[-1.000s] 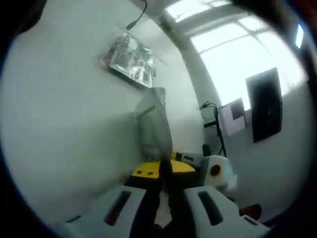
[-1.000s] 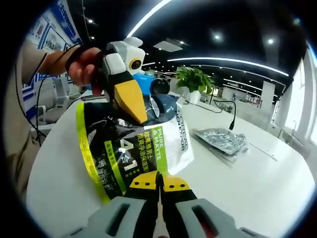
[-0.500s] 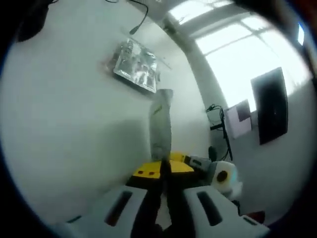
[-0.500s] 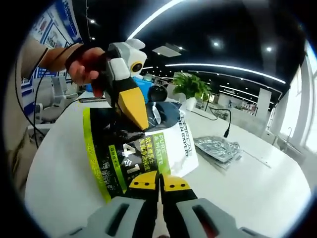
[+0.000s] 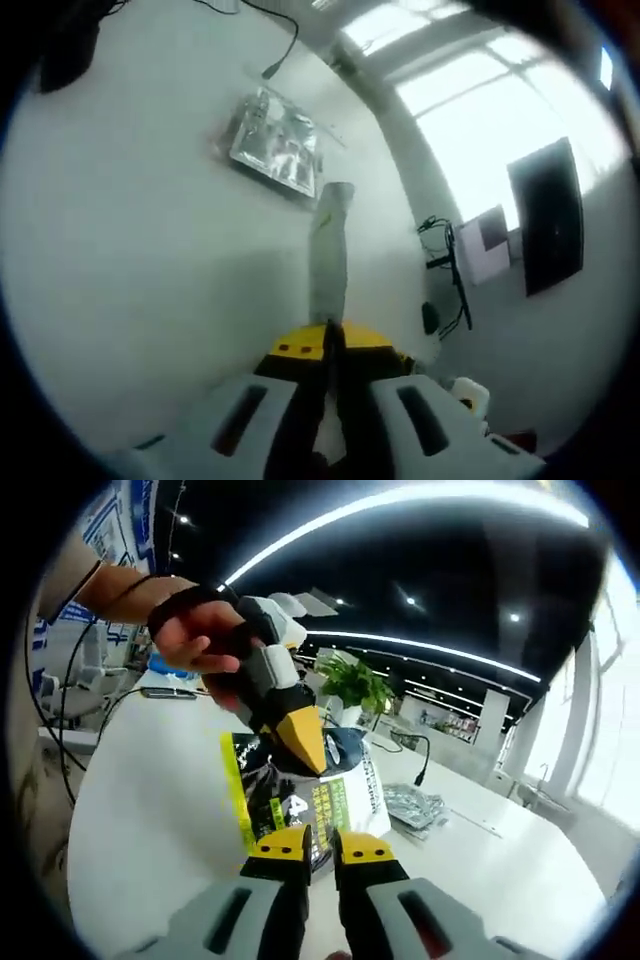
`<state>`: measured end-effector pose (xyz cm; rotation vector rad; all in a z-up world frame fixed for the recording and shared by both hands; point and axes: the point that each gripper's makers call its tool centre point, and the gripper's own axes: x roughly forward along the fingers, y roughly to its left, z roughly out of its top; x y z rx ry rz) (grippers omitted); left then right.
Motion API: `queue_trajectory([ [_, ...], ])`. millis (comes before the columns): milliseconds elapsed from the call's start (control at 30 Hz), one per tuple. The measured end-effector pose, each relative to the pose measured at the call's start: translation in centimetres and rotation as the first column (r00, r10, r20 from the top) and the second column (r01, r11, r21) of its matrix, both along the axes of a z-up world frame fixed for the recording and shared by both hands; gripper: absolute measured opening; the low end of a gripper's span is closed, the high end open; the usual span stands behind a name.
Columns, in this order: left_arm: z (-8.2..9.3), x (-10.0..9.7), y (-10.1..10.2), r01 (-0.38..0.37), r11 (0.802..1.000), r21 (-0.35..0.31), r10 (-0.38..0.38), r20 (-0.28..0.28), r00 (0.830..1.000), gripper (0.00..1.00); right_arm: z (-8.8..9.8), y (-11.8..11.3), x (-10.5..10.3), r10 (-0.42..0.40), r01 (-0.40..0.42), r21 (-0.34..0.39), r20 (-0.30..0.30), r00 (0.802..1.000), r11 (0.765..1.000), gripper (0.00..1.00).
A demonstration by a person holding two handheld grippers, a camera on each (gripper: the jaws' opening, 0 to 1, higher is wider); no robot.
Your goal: Clip sheet goods on table flip sheet goods clip sheet goods scan sheet goods put sheet goods back to table
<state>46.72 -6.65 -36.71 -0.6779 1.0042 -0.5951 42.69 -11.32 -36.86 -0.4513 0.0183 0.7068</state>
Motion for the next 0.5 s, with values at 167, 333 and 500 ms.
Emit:
queue_trajectory([
  [167,0.5,0.3,0.2,-0.015,1.0,-0.01,0.015,0.015,1.0,0.0,0.0,0.9,-1.3,-0.001,0.001,-0.025,0.006,1.0,1.0,0.11],
  [333,0.4,0.1,0.2,-0.026,0.999,-0.02,0.026,0.008,1.0,0.0,-0.3,1.2,-2.5,-0.044,0.044,-0.027,0.009,0.999,0.999,0.15],
  [500,0.3,0.1,0.3,-0.045,0.999,-0.029,0.045,0.002,0.999,0.0,-0.9,1.8,-2.8,-0.125,0.129,-0.079,0.058,0.99,0.989,0.2],
])
